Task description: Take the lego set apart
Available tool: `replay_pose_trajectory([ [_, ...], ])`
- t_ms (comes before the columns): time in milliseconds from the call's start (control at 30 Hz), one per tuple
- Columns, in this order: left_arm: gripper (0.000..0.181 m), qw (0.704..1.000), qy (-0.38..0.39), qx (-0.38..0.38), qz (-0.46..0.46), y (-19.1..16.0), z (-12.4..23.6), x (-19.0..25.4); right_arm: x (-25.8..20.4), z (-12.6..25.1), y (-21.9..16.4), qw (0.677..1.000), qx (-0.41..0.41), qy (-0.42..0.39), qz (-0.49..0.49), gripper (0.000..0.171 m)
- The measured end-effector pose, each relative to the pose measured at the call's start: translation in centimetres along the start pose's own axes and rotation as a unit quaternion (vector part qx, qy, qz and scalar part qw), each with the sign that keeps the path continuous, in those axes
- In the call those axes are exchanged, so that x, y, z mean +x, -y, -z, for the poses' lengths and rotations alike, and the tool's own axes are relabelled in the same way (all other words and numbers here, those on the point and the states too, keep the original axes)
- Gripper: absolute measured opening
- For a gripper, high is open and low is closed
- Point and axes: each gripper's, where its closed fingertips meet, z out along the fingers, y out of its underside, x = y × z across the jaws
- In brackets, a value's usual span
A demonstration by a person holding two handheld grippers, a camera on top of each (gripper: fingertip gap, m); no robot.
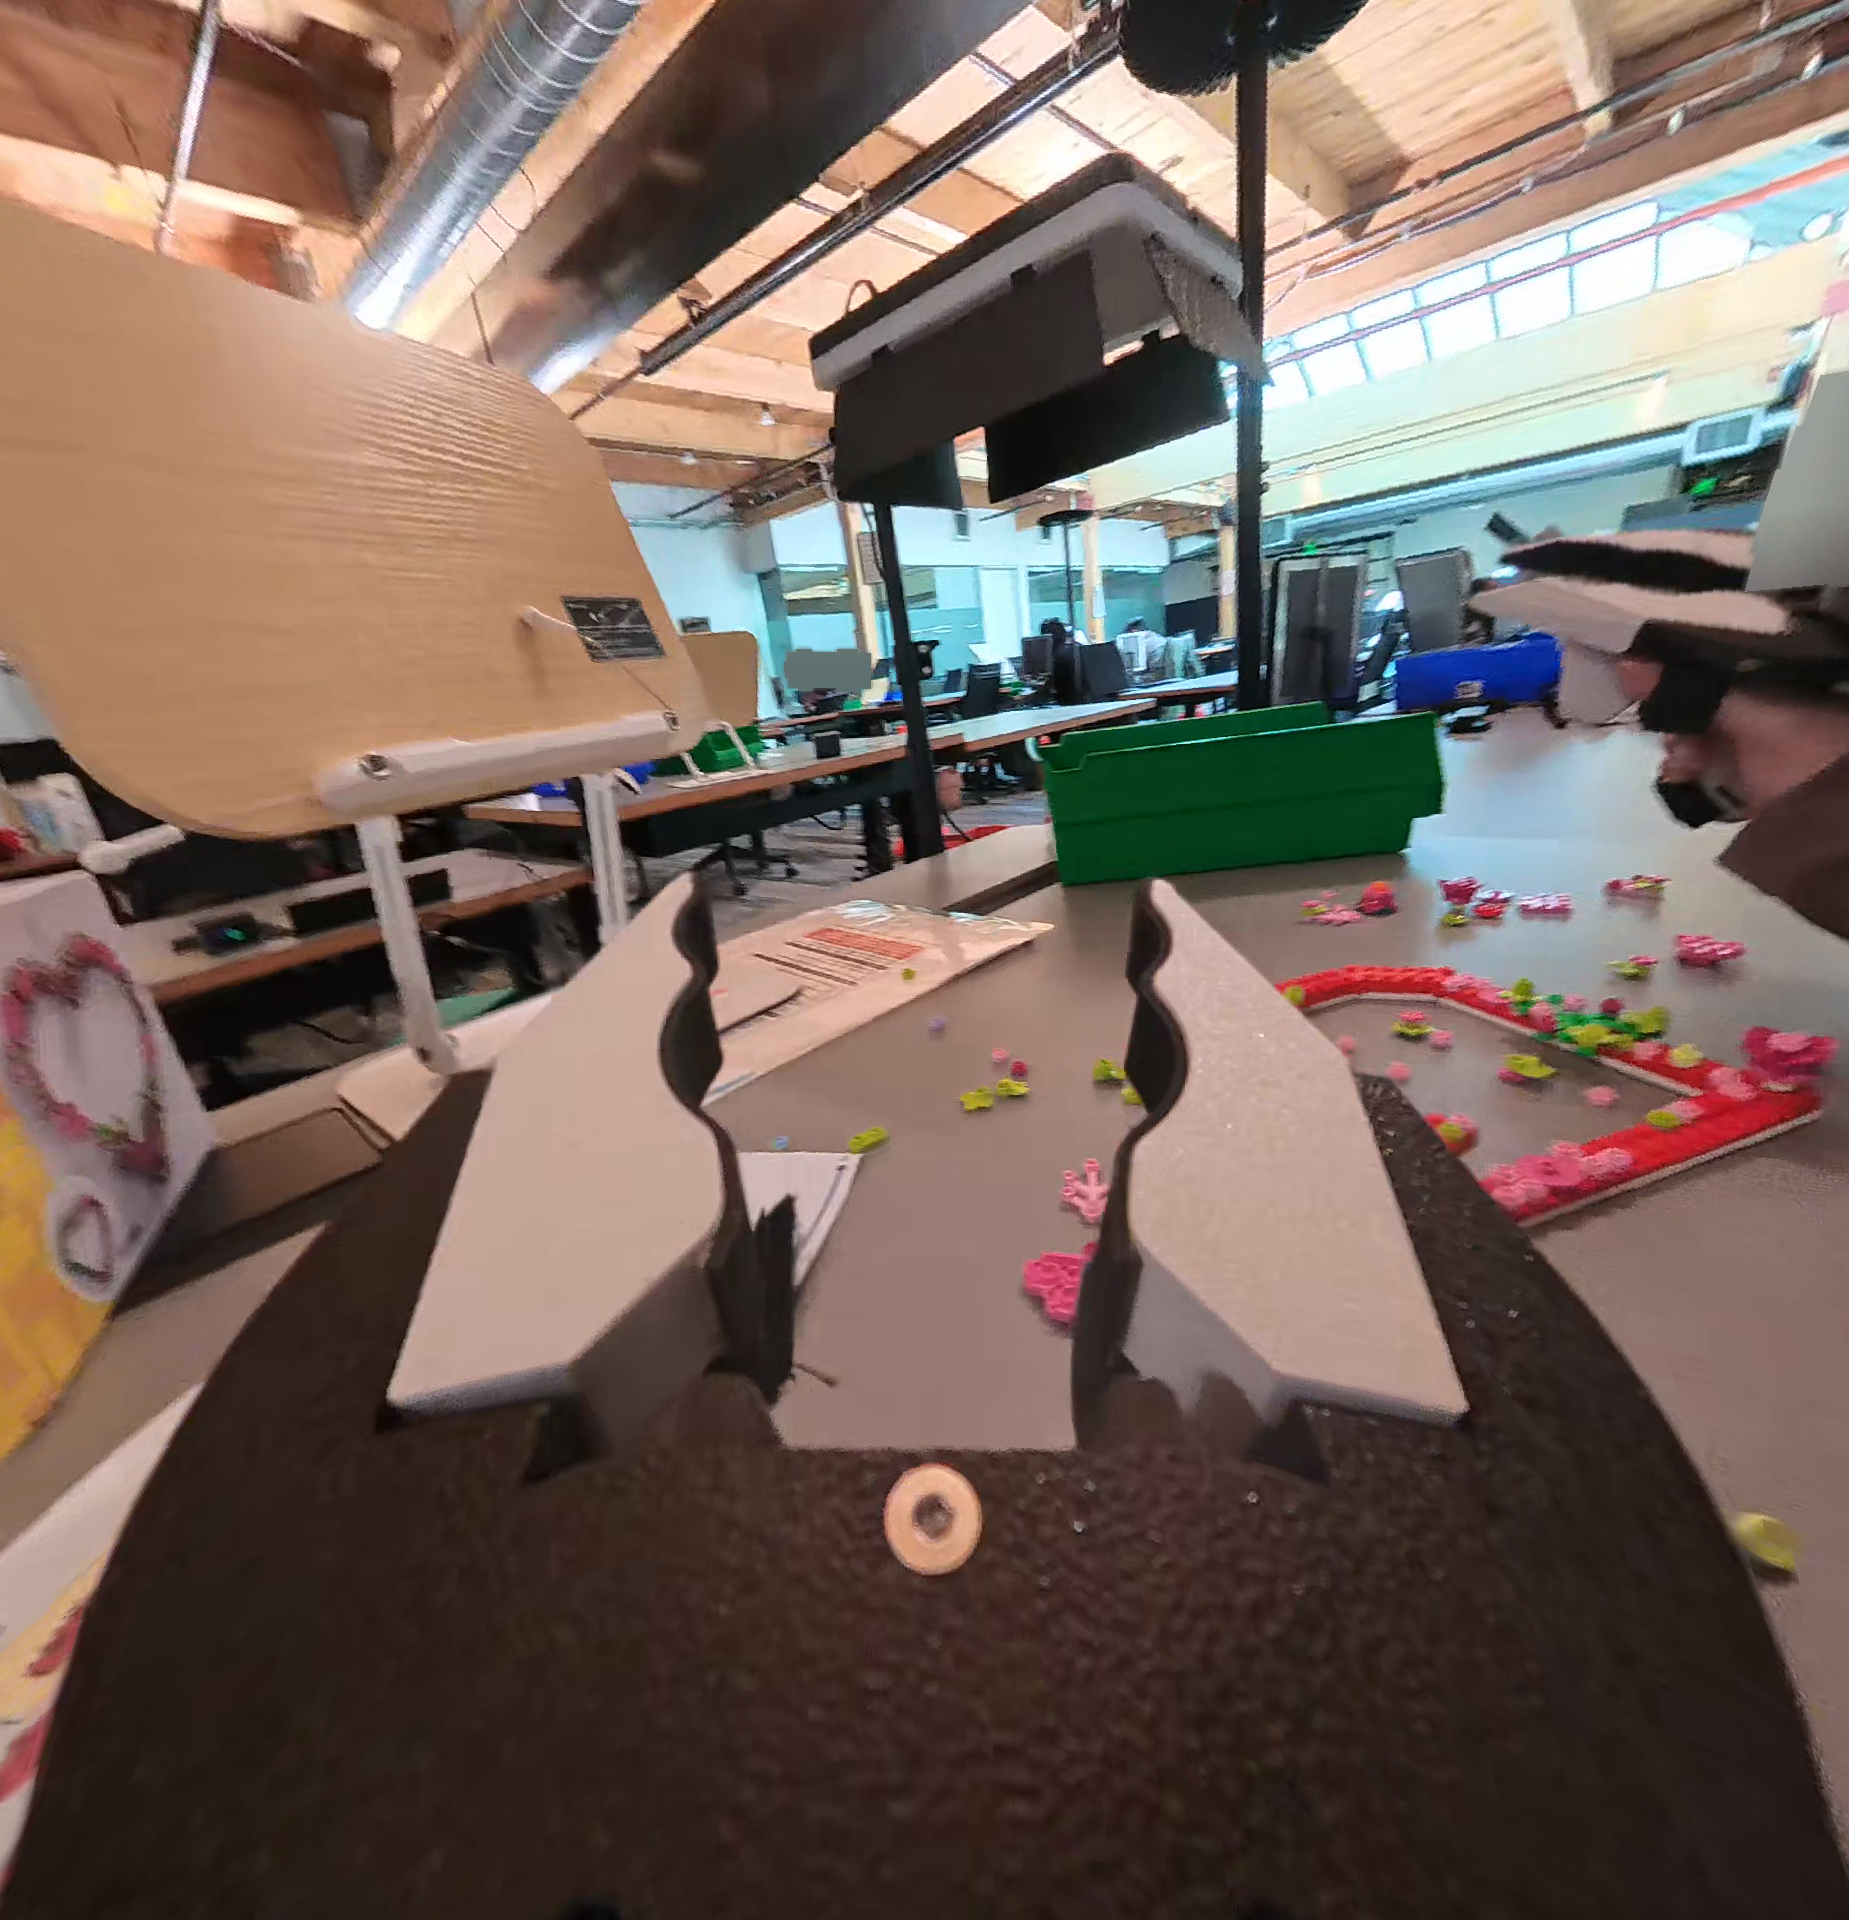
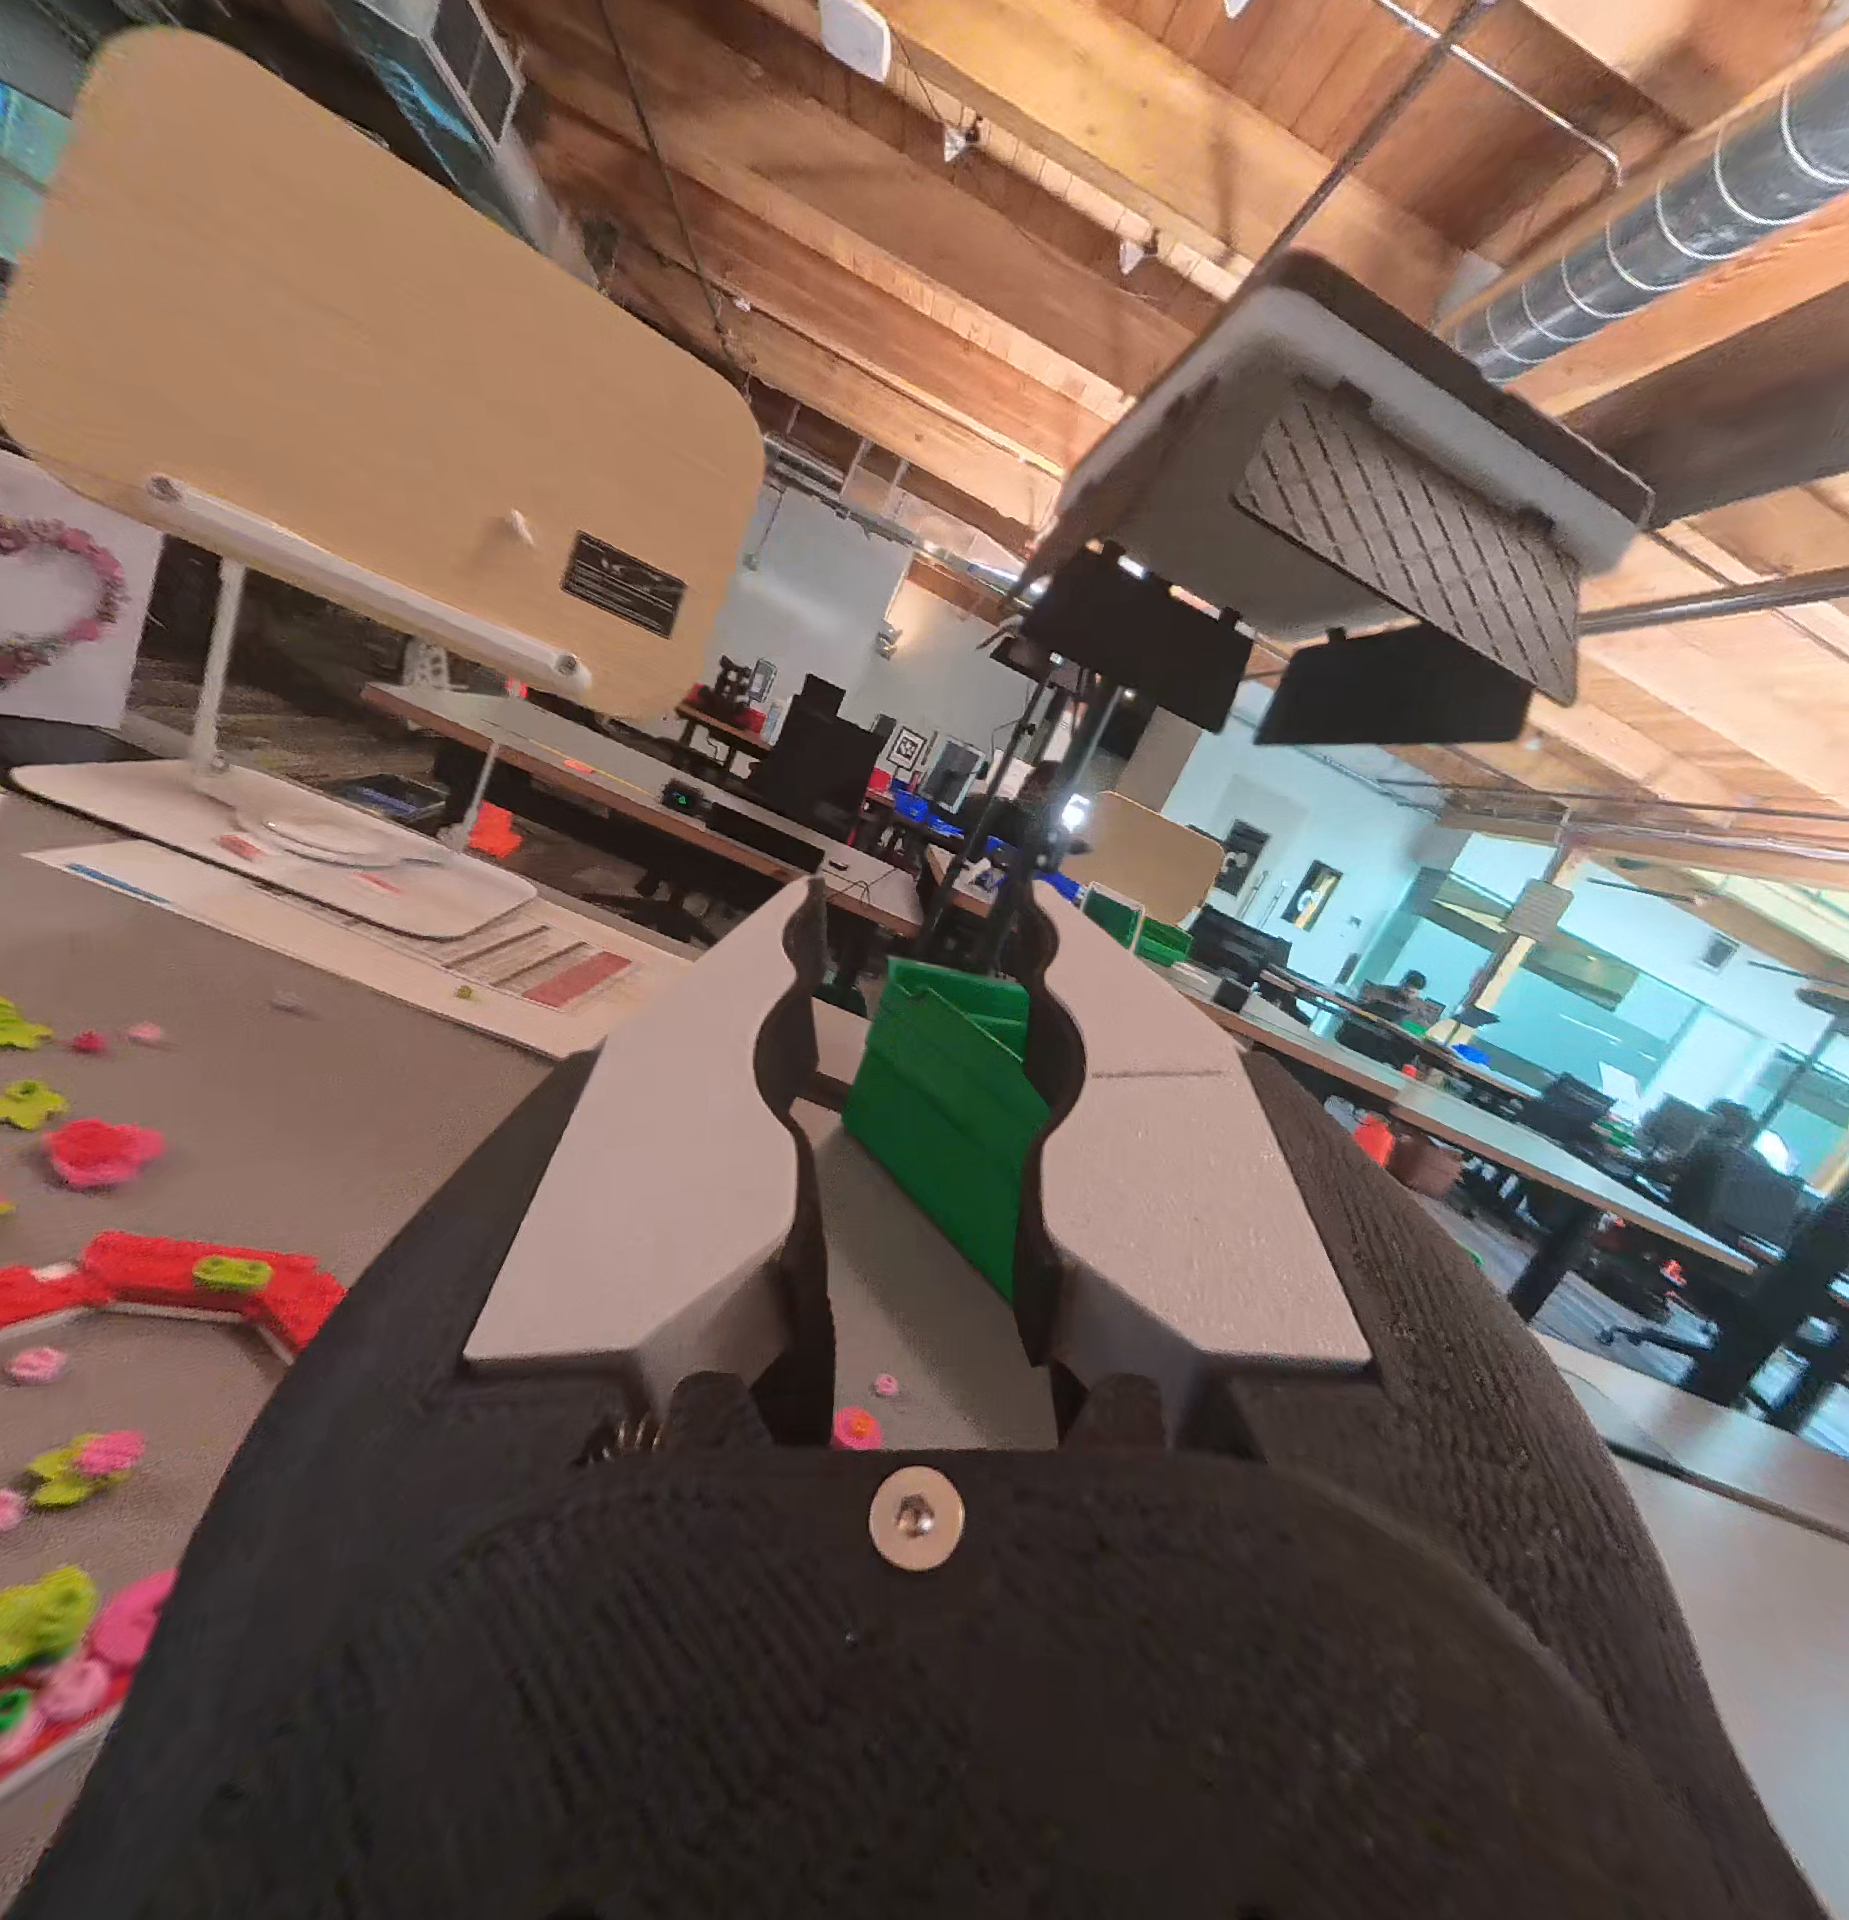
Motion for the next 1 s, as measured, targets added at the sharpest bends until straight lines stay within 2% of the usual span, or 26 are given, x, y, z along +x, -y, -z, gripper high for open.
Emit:
replay_pose_trajectory([
  [233,0.077,0.998,0.000,-0.029,-0.064,-1.0,-0.6,0.8,-1.2,-0.8,-1.3,0.999,-0.015,0.051,-0.007,0.032],
  [467,0.073,0.993,-0.010,-0.051,-0.107,-1.7,-1.0,1.8,-4.5,-1.3,-1.6,0.994,-0.033,0.093,0.052,0.028],
  [567,0.072,0.991,-0.014,-0.055,-0.121,-1.9,-1.1,2.1,-7.5,-1.1,-1.9,0.983,-0.057,0.171,0.024,0.027],
  [633,0.071,0.990,-0.016,-0.058,-0.130,-2.0,-1.3,2.3,-11.3,-0.7,-1.8,0.952,-0.099,0.280,-0.075,0.024],
  [700,0.070,0.988,-0.021,-0.063,-0.137,-2.2,-1.5,2.5,-15.3,-0.7,-1.3,0.896,-0.159,0.374,-0.176,0.025],
  [733,0.069,0.988,-0.025,-0.065,-0.139,-2.3,-1.5,2.7,-16.9,-1.1,-1.8,0.874,-0.204,0.398,-0.191,0.026],
  [900,0.067,0.987,-0.045,-0.064,-0.142,-2.4,-1.5,3.5,-22.8,-3.0,-6.8,0.779,-0.398,0.462,-0.144,0.039],
  [1000,0.066,0.987,-0.052,-0.059,-0.139,-2.2,-1.3,3.7,-24.3,-2.8,-9.5,0.739,-0.477,0.466,-0.093,0.049],
])
